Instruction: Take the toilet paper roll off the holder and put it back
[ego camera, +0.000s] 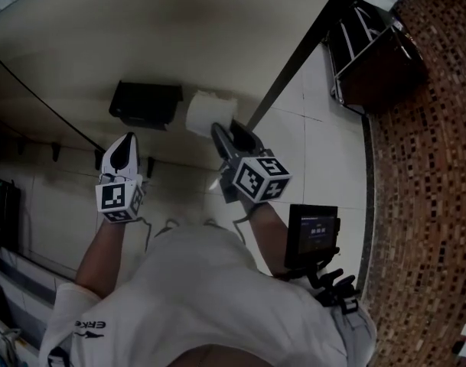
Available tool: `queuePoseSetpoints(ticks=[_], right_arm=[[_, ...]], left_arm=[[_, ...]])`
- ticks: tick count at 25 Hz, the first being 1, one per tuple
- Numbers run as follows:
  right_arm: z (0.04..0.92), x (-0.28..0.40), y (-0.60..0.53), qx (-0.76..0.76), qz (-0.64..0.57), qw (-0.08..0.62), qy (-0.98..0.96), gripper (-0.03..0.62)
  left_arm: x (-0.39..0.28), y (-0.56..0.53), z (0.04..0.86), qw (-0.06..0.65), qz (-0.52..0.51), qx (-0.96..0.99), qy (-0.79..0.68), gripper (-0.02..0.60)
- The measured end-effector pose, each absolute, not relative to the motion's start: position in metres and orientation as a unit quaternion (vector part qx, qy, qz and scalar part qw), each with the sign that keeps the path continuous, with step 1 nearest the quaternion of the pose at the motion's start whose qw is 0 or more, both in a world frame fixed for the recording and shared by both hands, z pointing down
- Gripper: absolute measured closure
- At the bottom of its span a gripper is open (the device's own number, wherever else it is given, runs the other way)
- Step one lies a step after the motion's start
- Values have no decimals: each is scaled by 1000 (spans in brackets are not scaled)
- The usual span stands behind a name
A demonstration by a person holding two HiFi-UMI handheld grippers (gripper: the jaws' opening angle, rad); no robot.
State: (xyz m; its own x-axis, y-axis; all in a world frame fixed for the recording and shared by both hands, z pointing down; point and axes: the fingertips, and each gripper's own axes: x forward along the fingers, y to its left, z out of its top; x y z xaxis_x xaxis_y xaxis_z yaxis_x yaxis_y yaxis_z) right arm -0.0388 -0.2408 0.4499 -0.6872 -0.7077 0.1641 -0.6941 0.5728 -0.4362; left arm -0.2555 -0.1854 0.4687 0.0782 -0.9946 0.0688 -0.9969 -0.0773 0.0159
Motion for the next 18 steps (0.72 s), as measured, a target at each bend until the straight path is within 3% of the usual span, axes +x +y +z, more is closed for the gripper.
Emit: queuePoseSetpoints(ticks=[18], right_arm=[[499, -49, -231, -383, -328, 9, 864, 404]], left_arm=[[-281, -195, 515, 74, 92, 722, -682, 578]])
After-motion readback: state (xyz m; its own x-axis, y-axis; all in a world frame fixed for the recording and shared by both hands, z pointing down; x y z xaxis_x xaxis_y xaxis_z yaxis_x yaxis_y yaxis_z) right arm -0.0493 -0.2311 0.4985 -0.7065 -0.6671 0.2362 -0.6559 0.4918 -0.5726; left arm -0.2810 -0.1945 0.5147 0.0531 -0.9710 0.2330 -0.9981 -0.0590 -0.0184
